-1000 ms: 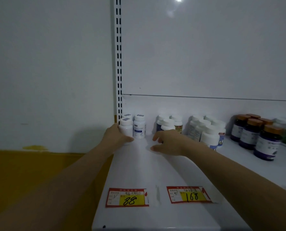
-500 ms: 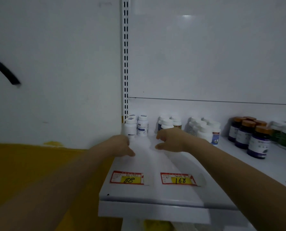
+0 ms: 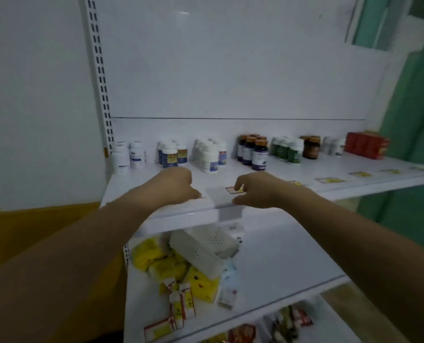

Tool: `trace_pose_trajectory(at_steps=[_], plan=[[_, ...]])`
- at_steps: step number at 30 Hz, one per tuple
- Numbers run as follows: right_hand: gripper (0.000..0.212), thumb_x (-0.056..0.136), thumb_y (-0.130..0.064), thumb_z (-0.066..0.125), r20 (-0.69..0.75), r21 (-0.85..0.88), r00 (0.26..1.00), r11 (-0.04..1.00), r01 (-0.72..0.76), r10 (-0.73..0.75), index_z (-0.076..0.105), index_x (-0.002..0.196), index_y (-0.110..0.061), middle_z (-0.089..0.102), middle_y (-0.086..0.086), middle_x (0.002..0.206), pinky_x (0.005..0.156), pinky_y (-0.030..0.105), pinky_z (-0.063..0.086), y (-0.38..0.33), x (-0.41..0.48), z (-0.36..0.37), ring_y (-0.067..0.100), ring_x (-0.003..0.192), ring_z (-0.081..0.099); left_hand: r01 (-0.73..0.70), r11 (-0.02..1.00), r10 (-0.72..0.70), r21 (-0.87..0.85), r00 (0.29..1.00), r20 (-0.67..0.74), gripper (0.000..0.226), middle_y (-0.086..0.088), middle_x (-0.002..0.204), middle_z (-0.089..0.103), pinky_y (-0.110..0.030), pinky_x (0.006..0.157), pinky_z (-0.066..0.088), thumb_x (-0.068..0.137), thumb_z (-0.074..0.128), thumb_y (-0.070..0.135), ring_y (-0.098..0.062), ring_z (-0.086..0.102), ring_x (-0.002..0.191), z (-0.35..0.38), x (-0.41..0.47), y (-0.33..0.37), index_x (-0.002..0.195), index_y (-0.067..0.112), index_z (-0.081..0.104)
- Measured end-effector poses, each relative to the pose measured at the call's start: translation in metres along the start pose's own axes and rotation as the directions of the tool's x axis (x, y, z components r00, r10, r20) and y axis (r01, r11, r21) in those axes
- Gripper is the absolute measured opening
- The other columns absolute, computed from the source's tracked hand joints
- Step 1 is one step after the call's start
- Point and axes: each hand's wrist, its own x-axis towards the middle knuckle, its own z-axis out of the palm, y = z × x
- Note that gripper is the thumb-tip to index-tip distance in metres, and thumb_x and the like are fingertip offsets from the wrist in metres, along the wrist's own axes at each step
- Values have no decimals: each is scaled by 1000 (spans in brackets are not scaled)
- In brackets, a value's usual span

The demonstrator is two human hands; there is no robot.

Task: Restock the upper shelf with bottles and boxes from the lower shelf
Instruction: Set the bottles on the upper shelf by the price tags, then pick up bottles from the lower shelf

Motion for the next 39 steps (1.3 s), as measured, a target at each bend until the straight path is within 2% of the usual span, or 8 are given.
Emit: trace_pose_trajectory(at_steps=[6, 8, 10, 13, 17, 26, 33, 39], plan=[[48, 90, -41, 58, -1, 26, 972, 971, -236, 236, 50, 131, -17, 53, 7, 133, 95, 31, 42, 94, -100, 9, 23, 120, 51, -218, 975, 223, -49, 960, 169, 47, -11, 122, 60, -29, 81, 41, 89, 58, 42, -21, 52, 98, 49, -13, 120, 119, 7, 59], [50, 89, -41, 59, 2, 44, 946, 945, -323, 323, 50, 132, -16, 53, 8, 133, 95, 31, 42, 133, -132, 16, 23, 119, 51, -258, 964, 265, -62, 942, 206, 48, -10, 125, 57, -30, 85, 42, 89, 58, 43, -22, 52, 105, 69, -13, 157, 123, 8, 55], [51, 89, -40, 59, 9, 63, 917, 915, -397, 398, 49, 133, -16, 53, 9, 134, 96, 31, 44, 172, -164, 21, 24, 118, 53, -288, 954, 301, -87, 924, 238, 48, -10, 125, 55, -30, 85, 42, 89, 58, 41, -23, 52, 107, 92, -13, 194, 124, 8, 53], [51, 89, -39, 59, 28, 74, 879, 876, -477, 476, 49, 134, -15, 52, 9, 135, 95, 31, 43, 230, -201, 28, 24, 119, 52, -313, 939, 341, -140, 897, 281, 47, -9, 118, 55, -27, 79, 39, 89, 58, 39, -21, 51, 99, 128, -8, 246, 124, 7, 52], [52, 89, -40, 59, 47, 56, 838, 836, -546, 544, 49, 134, -16, 53, 8, 134, 93, 30, 43, 318, -226, 35, 24, 119, 52, -312, 936, 349, -161, 876, 332, 54, -9, 132, 50, -27, 88, 41, 90, 58, 40, -23, 50, 117, 169, 13, 319, 132, 10, 46], [52, 89, -38, 59, 124, 41, 840, 843, -536, 528, 47, 135, -15, 52, 8, 135, 95, 31, 43, 496, -214, 54, 25, 120, 52, -174, 972, 219, -157, 914, 342, 55, -13, 134, 47, -35, 98, 44, 88, 59, 40, -28, 49, 119, 244, 90, 441, 133, 10, 45], [51, 91, -35, 57, 194, 80, 881, 888, -454, 433, 45, 136, -15, 52, 11, 133, 94, 32, 45, 596, -143, 96, 25, 116, 54, -73, 991, 108, -112, 928, 357, 54, -14, 132, 49, -39, 98, 45, 88, 58, 40, -30, 51, 117, 307, 171, 485, 131, 8, 47], [51, 90, -39, 57, 242, 62, 886, 905, -420, 395, 44, 136, -19, 52, 9, 134, 95, 32, 44, 677, -66, 145, 24, 117, 53, -2, 997, 32, -82, 929, 367, 56, -13, 133, 47, -40, 99, 45, 90, 55, 42, -31, 50, 118, 370, 255, 512, 134, 10, 45]])
